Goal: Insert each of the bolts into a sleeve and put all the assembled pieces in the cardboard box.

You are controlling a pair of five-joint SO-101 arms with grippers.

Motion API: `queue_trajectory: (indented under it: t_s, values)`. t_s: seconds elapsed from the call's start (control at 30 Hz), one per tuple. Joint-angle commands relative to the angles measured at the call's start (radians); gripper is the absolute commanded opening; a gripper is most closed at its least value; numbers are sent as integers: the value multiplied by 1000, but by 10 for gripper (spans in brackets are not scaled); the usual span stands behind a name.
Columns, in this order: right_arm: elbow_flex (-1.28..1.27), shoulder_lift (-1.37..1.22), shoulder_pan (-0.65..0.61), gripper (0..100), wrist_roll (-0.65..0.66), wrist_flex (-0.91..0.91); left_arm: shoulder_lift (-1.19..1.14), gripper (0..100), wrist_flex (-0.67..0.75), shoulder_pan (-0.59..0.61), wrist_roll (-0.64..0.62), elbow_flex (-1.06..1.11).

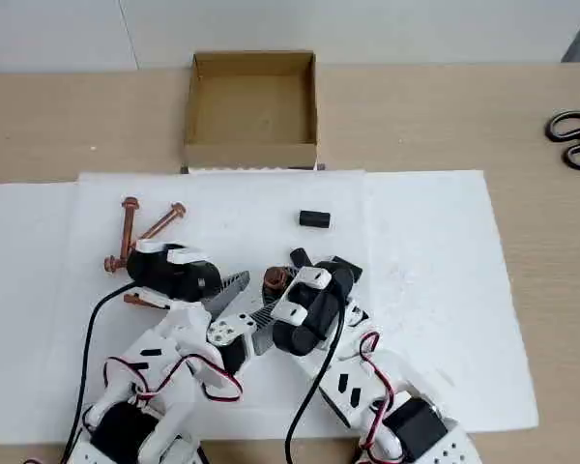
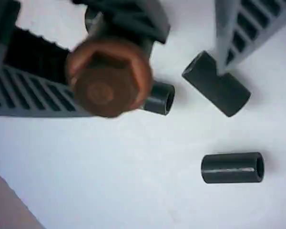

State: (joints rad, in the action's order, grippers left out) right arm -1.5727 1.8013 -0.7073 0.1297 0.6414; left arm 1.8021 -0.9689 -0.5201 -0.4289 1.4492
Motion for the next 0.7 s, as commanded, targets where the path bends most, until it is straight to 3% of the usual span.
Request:
queue_trajectory:
  t_s: [0.0,0.13,0.4,0.67]
  values:
    - [18,12,54,2,-8,-35,9,220,-3,25,11,-104]
    - [-25,12,104,2,-12,-35,11,0,52,101,11,-157]
    - [-43,12,209,2,-155,-28,9,6,135,143,11,-119]
    - [52,-21,328,2,-180,-36,8,6,133,460,11,59]
